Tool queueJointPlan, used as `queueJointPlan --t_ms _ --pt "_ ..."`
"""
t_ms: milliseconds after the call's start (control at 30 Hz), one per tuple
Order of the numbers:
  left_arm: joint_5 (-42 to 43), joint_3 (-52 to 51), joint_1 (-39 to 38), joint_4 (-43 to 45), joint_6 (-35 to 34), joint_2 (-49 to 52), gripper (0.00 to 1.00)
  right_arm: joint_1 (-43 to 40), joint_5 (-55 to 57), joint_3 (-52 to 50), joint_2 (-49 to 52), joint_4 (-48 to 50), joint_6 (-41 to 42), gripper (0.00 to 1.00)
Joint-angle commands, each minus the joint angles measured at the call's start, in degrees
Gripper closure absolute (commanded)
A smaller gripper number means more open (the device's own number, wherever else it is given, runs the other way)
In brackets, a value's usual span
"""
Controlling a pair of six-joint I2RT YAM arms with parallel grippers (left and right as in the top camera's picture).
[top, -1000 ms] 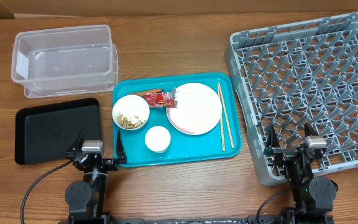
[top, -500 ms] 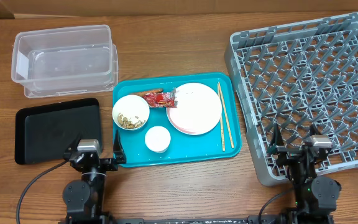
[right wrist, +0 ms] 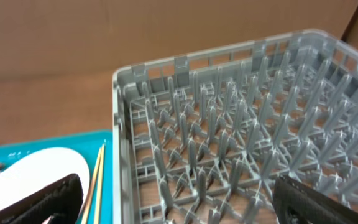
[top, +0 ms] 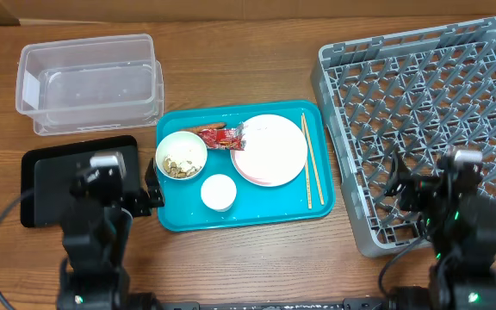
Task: Sort waste into correct bins and load items into the dishwasher
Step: 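Reach the left gripper to the red wrapper and grasp it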
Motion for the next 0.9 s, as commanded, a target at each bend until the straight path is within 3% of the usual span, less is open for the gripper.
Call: queueJointPlan --t_ms 0,167,467,600,867 --pt "2.4 9.6 -0.3 -6.4 -0.6 7.3 0.0 -0.2 -3.0 11.4 9.4 -7.7 0.6 0.0" --pt "2.6 21.2 -0.3 -22.5 -0.6 15.8 0.0 -0.2 -4.0 23.0 21.8 -19.4 0.8 0.0" --pt "2.7 26.9 -0.3 -36.7 -2.2 18.3 0.0 -0.2 -10.8 23.7 27.4 -24.6 2.7 0.0" --pt "2.6 26.8 -0.3 -38.0 -3.0 18.4 0.0 -0.2 -11.0 23.7 27.3 -23.9 2.7 0.0" --pt "2.7 26.8 -0.4 -30.9 -6.5 19.9 0.0 0.0 -20.5 23.7 28.8 -18.9 3.0 0.0"
